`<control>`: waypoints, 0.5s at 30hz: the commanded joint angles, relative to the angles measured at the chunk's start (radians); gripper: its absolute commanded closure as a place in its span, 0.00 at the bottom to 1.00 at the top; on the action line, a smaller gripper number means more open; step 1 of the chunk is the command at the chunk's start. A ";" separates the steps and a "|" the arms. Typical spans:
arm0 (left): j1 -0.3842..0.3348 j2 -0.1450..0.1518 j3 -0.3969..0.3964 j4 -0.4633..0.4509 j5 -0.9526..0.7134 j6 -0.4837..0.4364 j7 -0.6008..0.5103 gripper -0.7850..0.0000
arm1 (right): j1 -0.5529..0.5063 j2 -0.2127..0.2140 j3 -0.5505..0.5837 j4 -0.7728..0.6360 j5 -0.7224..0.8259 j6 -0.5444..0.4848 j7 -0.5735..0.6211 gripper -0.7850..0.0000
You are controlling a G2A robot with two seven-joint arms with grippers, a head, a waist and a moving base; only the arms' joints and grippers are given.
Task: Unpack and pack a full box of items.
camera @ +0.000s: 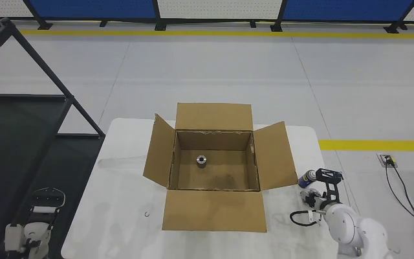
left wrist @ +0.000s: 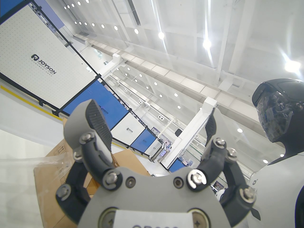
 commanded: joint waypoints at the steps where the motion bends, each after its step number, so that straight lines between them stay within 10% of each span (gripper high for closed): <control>1: 0.000 0.000 0.000 0.000 0.000 0.000 0.000 0.00 | -0.003 0.002 0.001 -0.003 0.001 0.002 0.001 0.09; 15: 0.000 0.000 0.000 0.000 0.000 0.000 0.000 0.00 | -0.073 0.002 0.065 -0.227 0.223 0.038 -0.136 0.00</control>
